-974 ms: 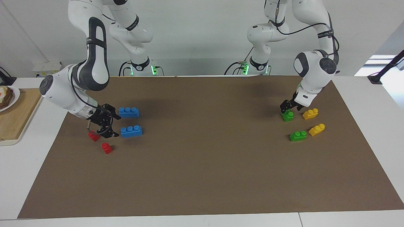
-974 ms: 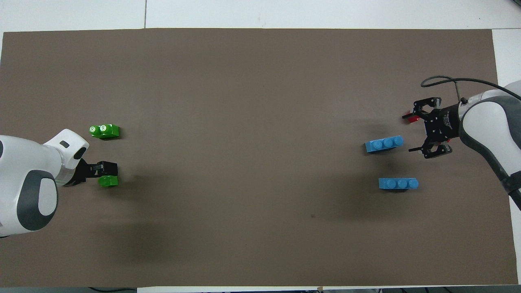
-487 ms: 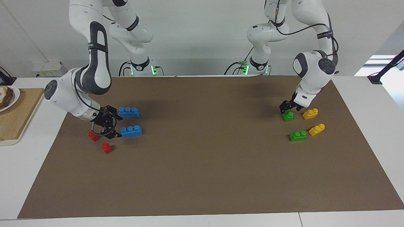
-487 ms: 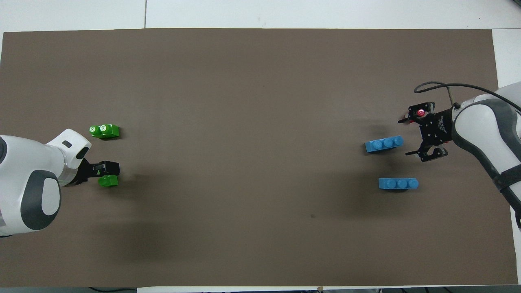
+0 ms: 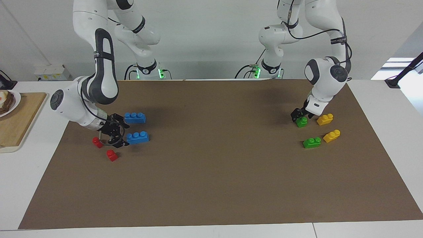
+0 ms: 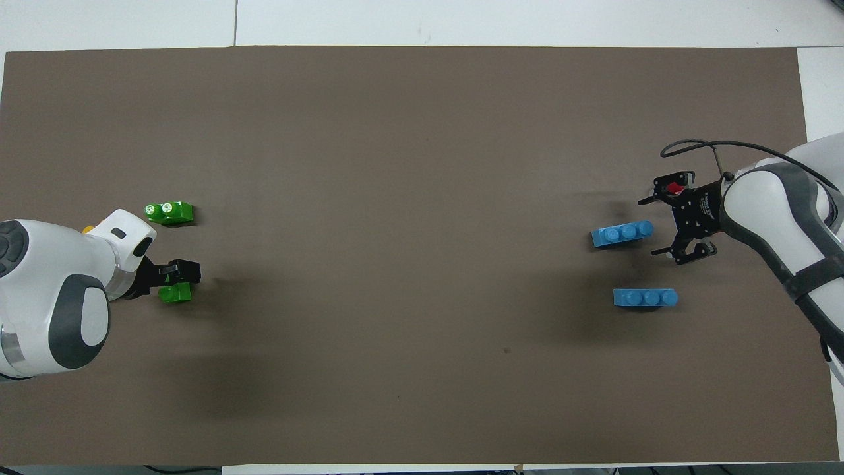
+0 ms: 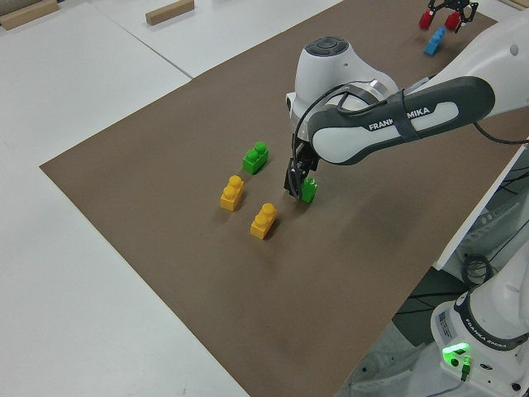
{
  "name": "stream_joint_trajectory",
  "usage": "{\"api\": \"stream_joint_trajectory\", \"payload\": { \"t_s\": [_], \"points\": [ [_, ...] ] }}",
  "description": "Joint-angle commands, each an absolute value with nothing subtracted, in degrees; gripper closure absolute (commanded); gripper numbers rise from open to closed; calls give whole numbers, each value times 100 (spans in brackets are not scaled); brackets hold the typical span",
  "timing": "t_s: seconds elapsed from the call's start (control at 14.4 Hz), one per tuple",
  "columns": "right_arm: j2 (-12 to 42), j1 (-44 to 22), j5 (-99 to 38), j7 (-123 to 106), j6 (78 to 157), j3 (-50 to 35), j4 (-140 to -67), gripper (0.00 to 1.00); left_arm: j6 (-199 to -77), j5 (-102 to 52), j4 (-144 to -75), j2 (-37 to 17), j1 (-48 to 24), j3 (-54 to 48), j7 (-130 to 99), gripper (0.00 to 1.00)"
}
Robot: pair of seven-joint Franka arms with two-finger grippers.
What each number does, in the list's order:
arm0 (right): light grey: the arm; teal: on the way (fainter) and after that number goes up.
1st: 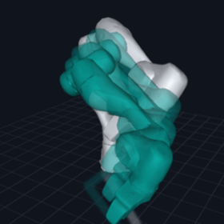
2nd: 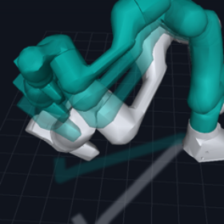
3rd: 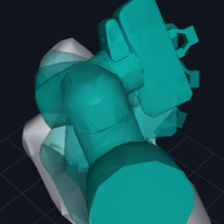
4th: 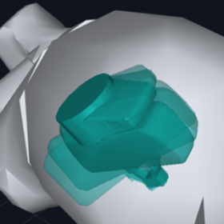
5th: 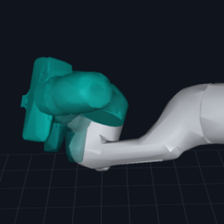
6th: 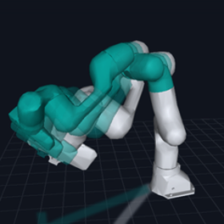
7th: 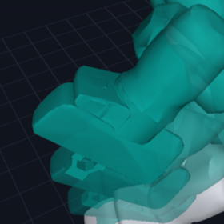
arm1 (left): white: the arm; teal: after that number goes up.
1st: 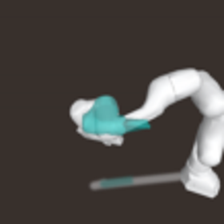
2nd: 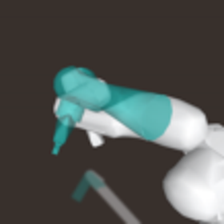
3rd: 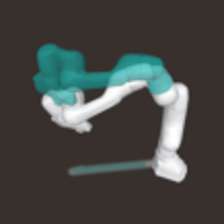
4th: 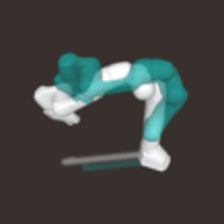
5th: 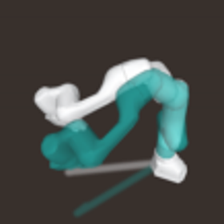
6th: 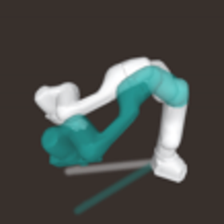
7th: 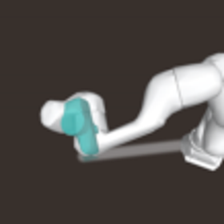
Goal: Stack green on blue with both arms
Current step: 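Close the left gripper on the green brick while the right gripper grasps the blue brick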
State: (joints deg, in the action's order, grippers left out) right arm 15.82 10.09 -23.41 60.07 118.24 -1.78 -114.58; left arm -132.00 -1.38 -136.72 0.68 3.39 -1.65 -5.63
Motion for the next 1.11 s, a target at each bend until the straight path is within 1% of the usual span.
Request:
{"api": "stream_joint_trajectory", "payload": {
  "t_s": [0.0, 0.07, 0.14, 0.21, 0.28, 0.42, 0.49, 0.56, 0.84, 0.97, 1.04],
  "points": [
    [1591, 959, -2505, 5818, 12084, -202, -11619, 0, -13412, -132, -13834, 97, 281, -149, -817, 0],
    [1626, 958, -2505, 5818, 12172, -211, -11663, 0, -13421, -132, -13843, 97, 281, -149, -843, 1],
    [1661, 958, -2514, 5810, 12216, -211, -11672, 0, -13421, -132, -13843, 97, 281, -149, -861, 5],
    [1679, 958, -2531, 5801, 12225, -211, -11672, 0, -13421, -132, -13843, 97, 281, -149, -861, 12],
    [1696, 958, -2679, 5749, 12234, -211, -11672, 0, -13412, -132, -13843, 97, 281, -149, -870, 28],
    [1722, 958, -2847, 5616, 12304, -202, -11716, 0, -13395, -132, -13843, 97, 273, -149, -870, 74],
    [1723, 958, -2865, 5599, 12409, -202, -11759, 0, -13377, -132, -13843, 97, 203, -149, -888, 93],
    [1714, 967, -2865, 5538, 12462, -202, -11829, 1, -13360, -132, -13825, 97, 185, -149, -888, 100],
    [1714, 1028, -2874, 5440, 12463, -202, -11839, 8, -13289, -132, -13685, 53, 185, -149, -888, 100],
    [1714, 1028, -2874, 5432, 12454, -202, -11839, 14, -13149, -132, -13571, 53, 185, -141, -888, 100],
    [1714, 1037, -2874, 5432, 12454, -211, -11839, 19, -13018, -132, -13492, 61, 185, -141, -879, 100]
  ]
}}
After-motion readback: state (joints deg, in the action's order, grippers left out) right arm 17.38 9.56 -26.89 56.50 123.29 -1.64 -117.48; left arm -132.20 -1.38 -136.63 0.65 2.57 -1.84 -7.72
